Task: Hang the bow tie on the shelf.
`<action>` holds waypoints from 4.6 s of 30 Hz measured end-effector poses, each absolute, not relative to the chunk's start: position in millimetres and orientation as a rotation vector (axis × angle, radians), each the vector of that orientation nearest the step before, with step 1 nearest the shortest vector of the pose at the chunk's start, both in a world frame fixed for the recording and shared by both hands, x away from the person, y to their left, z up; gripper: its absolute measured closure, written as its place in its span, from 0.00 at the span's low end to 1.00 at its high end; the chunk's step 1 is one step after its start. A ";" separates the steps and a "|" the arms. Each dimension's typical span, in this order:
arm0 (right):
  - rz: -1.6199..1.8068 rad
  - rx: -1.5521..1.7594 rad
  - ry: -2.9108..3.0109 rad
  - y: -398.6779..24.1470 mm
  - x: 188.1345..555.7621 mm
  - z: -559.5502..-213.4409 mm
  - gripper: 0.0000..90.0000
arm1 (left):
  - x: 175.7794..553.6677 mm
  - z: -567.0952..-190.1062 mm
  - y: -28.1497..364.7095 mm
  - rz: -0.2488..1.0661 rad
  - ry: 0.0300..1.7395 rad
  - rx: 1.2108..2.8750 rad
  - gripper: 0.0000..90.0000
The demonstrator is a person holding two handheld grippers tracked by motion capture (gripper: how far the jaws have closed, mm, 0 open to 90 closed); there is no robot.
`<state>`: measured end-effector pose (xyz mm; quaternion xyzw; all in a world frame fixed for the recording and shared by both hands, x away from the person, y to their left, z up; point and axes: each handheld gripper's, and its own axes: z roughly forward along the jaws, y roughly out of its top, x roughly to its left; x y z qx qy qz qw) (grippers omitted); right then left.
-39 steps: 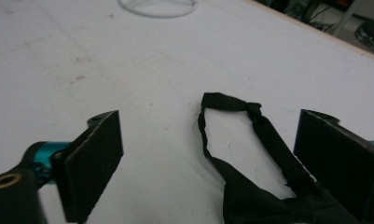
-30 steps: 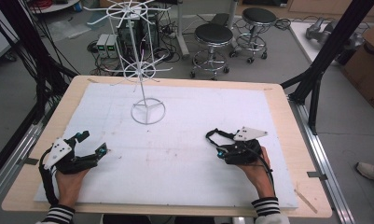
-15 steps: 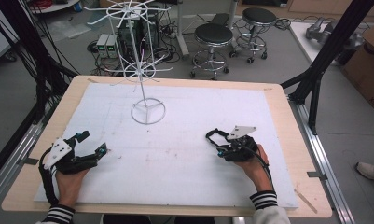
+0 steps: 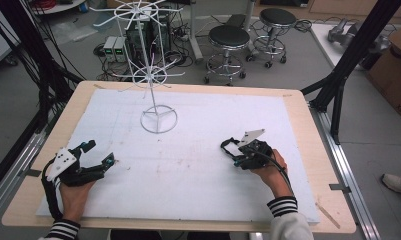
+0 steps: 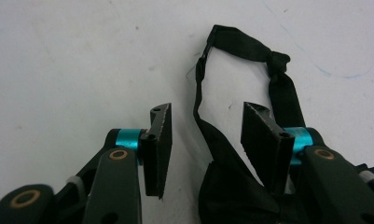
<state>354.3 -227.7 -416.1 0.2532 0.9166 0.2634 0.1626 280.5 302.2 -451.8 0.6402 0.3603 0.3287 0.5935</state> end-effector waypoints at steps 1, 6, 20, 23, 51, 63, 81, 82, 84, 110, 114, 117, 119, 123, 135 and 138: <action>0.745 0.721 2.618 -227.2 355.1 -416.0 0.60 | 280.4 -451.7 302.5 0.764 0.837 1.490 0.17; 0.716 0.707 2.641 -225.4 358.3 -414.6 0.64 | 280.5 -451.7 302.7 0.762 0.839 1.490 0.17; 0.633 0.701 2.693 -222.8 364.2 -419.9 0.77 | 280.6 -451.7 302.8 0.759 0.843 1.486 0.17; 0.630 0.691 2.689 -222.6 364.9 -420.4 0.84 | 280.6 -451.7 302.8 0.760 0.843 1.486 0.17; 0.650 0.692 2.705 -221.6 362.8 -418.7 0.98 | 280.5 -451.8 302.6 0.760 0.842 1.486 0.17; 0.843 0.757 2.611 -224.2 359.5 -407.0 0.99 | 280.4 -451.7 302.9 0.760 0.842 1.487 0.17; 1.224 0.804 2.369 -221.8 356.6 -384.9 0.99 | 280.5 -451.7 302.9 0.761 0.840 1.488 0.17; 1.239 0.810 2.359 -221.1 356.3 -384.2 0.99 | 280.5 -451.8 302.8 0.762 0.842 1.486 0.17; 1.245 0.801 2.337 -219.5 356.3 -382.9 0.99 | 280.4 -451.7 302.8 0.761 0.842 1.487 0.17; 1.367 0.734 2.197 -168.3 365.7 -343.2 0.99 | 281.2 -451.9 304.3 0.750 0.855 1.471 0.17; 1.394 0.738 2.178 -162.1 367.1 -339.4 0.99 | 281.1 -451.9 304.2 0.750 0.855 1.471 0.17; 1.417 0.744 2.161 -157.7 369.2 -335.0 0.99 | 281.1 -451.9 304.3 0.750 0.857 1.469 0.17; 1.441 0.745 2.156 -154.9 370.2 -330.8 0.99 | 281.2 -451.8 304.4 0.750 0.856 1.471 0.17; 1.477 0.734 2.125 -147.7 372.1 -320.8 0.99 | 281.2 -451.9 304.3 0.751 0.856 1.471 0.17; 1.535 0.710 2.069 -124.1 379.0 -301.0 0.99 | 281.2 -451.9 304.5 0.751 0.858 1.470 0.17; 1.546 0.700 2.053 -119.5 380.8 -296.5 0.99 | 281.2 -451.8 304.7 0.750 0.858 1.470 0.17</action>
